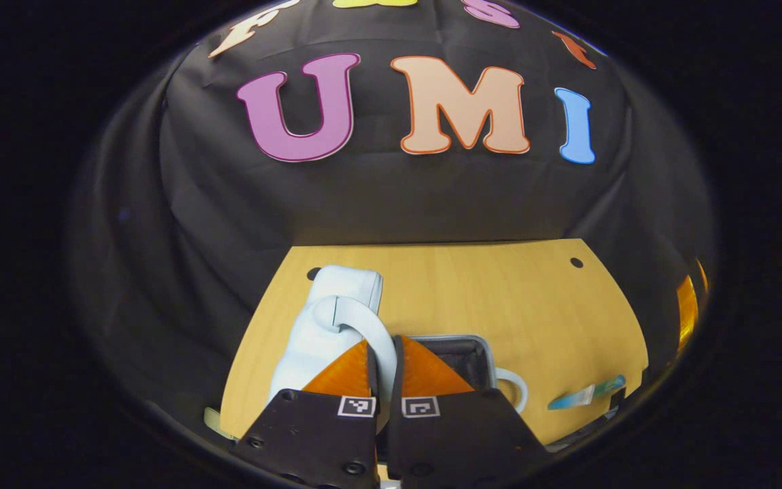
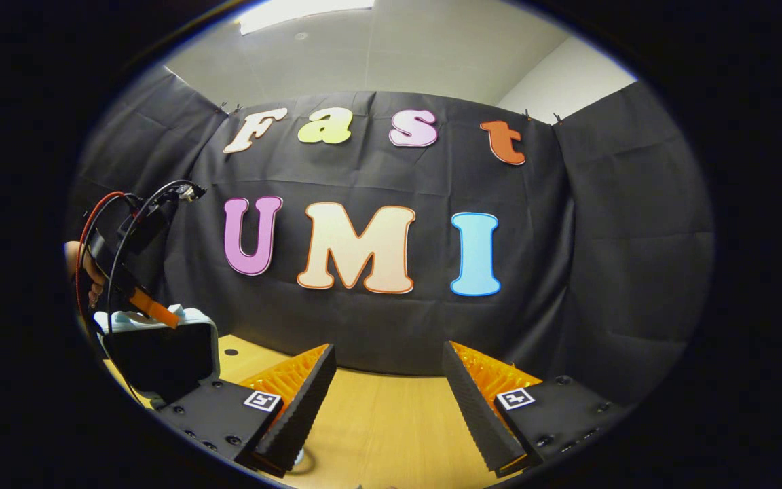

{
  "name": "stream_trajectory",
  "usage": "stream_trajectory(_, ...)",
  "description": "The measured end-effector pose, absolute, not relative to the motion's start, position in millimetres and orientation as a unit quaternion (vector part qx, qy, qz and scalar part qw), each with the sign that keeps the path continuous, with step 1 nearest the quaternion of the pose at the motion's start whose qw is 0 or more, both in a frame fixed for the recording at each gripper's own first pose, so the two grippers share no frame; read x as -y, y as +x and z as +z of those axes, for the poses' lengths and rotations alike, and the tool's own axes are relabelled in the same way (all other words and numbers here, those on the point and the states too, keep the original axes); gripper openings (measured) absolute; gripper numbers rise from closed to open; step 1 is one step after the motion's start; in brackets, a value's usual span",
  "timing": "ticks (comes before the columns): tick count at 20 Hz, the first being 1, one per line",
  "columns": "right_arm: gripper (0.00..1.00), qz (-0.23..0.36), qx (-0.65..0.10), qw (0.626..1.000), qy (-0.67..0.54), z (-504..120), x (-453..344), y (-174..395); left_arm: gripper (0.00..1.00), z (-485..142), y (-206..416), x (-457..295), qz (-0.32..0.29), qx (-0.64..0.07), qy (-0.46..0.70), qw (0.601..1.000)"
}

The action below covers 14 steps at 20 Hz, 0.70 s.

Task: First open the suitcase, pack the skin care products into it, and then close the suitcase.

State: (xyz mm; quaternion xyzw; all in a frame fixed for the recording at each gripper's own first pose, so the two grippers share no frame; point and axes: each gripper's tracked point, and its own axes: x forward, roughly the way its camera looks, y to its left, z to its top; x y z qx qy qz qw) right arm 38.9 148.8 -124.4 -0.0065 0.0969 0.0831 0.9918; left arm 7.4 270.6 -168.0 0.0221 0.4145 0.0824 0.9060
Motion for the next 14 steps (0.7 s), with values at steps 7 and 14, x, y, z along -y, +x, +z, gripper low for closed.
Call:
stream_trajectory(7,0.99,0.087,-0.073,0.994,-0.006,-113,-206,47,0.0,-171,4,-344,0.094,-0.402,-0.002,0.911)
stream_trajectory(14,0.99,0.09,-0.081,0.992,-0.019,-116,-254,51,0.0,-189,-5,-418,0.094,-0.393,-0.076,0.911)
